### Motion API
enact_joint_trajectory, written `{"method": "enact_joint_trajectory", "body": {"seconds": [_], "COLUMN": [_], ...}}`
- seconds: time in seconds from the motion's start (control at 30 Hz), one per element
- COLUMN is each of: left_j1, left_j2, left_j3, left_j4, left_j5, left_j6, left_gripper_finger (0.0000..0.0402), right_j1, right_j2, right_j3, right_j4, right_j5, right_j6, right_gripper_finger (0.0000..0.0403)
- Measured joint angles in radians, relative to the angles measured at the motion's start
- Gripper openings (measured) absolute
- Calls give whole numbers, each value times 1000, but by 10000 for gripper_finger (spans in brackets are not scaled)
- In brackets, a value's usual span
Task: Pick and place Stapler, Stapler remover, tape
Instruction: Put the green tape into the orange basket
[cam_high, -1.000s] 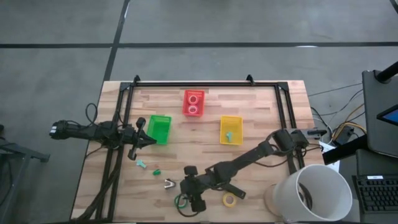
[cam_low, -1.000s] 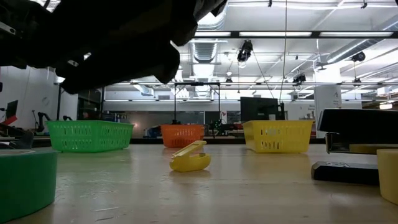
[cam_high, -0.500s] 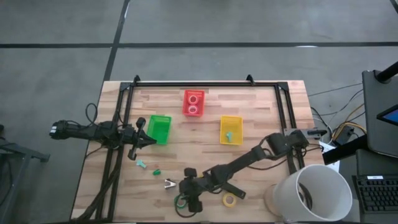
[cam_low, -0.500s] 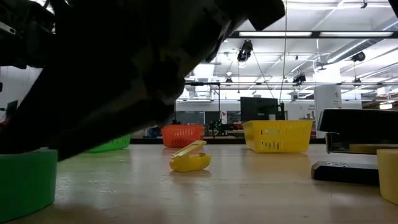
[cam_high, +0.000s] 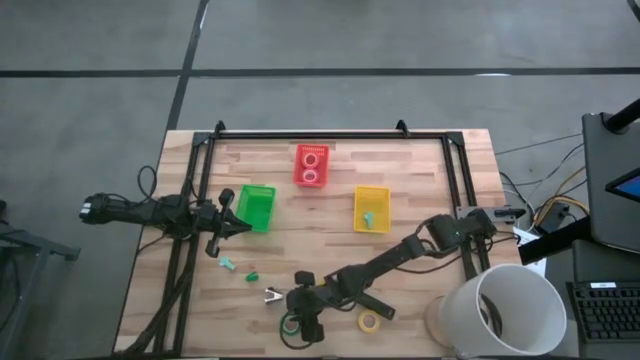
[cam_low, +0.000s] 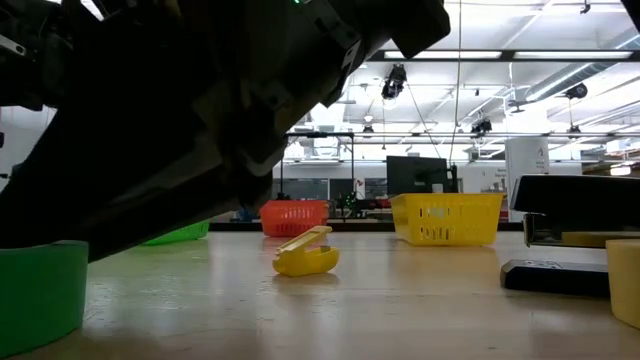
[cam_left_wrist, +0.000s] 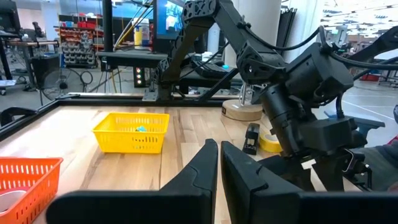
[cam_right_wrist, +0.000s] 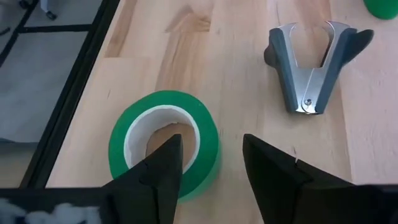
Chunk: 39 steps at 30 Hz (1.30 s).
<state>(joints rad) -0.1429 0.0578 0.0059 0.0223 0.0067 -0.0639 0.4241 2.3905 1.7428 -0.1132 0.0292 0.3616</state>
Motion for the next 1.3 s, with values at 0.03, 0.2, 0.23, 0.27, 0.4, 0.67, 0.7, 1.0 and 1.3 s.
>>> {"method": "enact_joint_trajectory", "body": {"seconds": [0.03,0.2,0.23,0.27,0.4,0.67,0.7,1.0,1.3], "left_j1": [0,0,0,0,0,0,0,0,0], "left_j2": [0,0,0,0,0,0,0,0,0], "left_j3": [0,0,0,0,0,0,0,0,0], "left_j4": [0,0,0,0,0,0,0,0,0], "left_j5": [0,0,0,0,0,0,0,0,0], "left_j6": [0,0,0,0,0,0,0,0,0], "left_gripper_finger": [23,23,23,23,23,23,23,23,23], "right_j1": [0,-1,-2,-3,-5,-7,-7,-20,-67], "right_j2": [0,-1,-3,-4,-2,4,5,5,-10], "right_j3": [1,18,22,27,66,131,133,192,272], "right_j4": [-1,-60,-82,-104,-172,-243,-242,-392,-652], "right_j5": [0,-6,-6,-6,-7,2,2,69,180], "right_j6": [-2,3,3,2,-24,-81,-85,-119,-179], "right_gripper_finger": [157,116,106,96,52,26,26,26,25]}}
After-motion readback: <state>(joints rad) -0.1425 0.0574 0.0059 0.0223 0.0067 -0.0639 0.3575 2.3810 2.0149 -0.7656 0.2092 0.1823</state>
